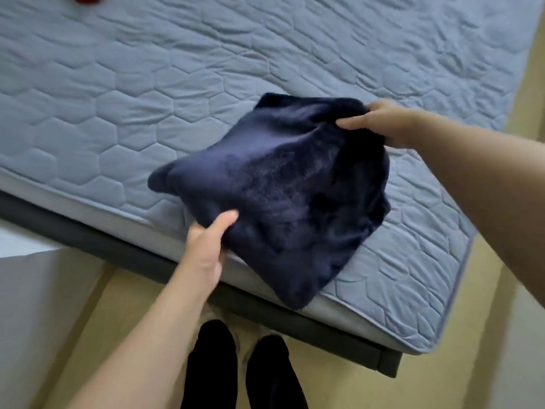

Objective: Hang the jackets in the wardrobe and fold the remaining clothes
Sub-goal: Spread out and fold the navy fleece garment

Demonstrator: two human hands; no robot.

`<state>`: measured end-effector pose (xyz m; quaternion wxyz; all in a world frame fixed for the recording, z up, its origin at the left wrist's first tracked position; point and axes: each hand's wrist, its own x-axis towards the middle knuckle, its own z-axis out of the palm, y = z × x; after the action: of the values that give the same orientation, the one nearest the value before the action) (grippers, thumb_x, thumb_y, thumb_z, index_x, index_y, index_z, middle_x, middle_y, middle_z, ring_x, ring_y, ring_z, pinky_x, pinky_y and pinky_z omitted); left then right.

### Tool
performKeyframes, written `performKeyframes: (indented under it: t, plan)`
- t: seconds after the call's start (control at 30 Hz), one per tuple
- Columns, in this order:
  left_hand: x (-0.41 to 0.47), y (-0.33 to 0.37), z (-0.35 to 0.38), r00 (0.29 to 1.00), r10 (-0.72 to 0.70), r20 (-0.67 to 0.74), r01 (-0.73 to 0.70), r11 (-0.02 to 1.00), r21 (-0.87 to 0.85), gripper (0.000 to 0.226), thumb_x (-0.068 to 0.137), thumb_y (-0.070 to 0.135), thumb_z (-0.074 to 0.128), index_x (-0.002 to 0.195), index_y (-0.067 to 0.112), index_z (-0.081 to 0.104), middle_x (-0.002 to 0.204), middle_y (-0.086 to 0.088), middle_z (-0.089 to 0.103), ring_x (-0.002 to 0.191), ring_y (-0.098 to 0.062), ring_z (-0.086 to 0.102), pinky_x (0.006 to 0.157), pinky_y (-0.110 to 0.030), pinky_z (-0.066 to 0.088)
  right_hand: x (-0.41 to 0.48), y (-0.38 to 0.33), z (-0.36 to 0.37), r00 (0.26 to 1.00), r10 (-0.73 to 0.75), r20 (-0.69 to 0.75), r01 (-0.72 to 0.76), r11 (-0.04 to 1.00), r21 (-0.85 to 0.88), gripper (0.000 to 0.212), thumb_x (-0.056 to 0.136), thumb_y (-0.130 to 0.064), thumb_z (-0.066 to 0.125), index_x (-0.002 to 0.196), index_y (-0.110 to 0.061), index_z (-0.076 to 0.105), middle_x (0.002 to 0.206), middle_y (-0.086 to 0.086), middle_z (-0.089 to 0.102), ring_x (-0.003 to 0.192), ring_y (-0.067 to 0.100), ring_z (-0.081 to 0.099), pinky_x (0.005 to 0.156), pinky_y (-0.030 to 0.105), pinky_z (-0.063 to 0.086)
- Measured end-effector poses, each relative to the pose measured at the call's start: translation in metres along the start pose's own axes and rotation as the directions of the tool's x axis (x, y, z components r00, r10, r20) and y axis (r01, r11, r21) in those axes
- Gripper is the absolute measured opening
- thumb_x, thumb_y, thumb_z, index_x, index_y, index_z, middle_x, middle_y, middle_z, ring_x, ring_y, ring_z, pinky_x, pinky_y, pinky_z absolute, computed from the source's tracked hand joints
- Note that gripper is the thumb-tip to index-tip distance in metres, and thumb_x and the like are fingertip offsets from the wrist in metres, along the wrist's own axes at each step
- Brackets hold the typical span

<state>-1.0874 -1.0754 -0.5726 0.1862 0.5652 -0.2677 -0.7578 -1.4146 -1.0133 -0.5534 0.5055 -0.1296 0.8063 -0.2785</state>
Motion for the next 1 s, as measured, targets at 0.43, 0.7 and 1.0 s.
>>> performKeyframes:
  t: [0.43,0.7,1.0]
  plan:
    - [-0.003,0.188,0.110,0.929,0.019,0.370,-0.271,0.716,0.643,0.061,0.067,0.076,0.056,0.114,0.037,0.058,0.112,0.024,0.060,0.105,0.001,0.051,0.094,-0.030,0.025,-0.126,0.015,-0.057,0.980,-0.193,-0.046,0.197,0.909,0.366,0.094,0.027,-0.056,0.091,0.108,-0.016,0.066,0.106,-0.002,0.072,0.096,0.011,0.068,0.080,0.026,0.053]
    - [0.048,-0.022,-0.031,0.969,-0.183,0.168,-0.054,0.507,0.860,0.029,0.084,0.026,0.070,0.111,0.019,0.062,0.112,-0.006,0.066,0.093,-0.014,0.063,0.073,-0.018,0.047,-0.117,0.236,0.100,0.979,0.142,0.145,-0.171,0.962,0.214,0.047,0.073,0.002,0.076,0.118,-0.006,0.062,0.107,0.008,0.070,0.087,0.010,0.067,0.078,0.026,0.056]
    - [0.066,-0.008,-0.009,0.909,-0.257,0.328,-0.134,0.564,0.815,0.083,0.052,0.061,0.080,0.122,0.026,0.053,0.109,0.011,0.067,0.097,-0.003,0.064,0.077,-0.020,0.049,-0.070,0.224,0.091,0.941,0.218,0.259,-0.327,0.784,0.528,0.055,0.072,-0.045,0.073,0.121,-0.024,0.060,0.114,-0.002,0.070,0.109,0.018,0.064,0.098,0.039,0.047]
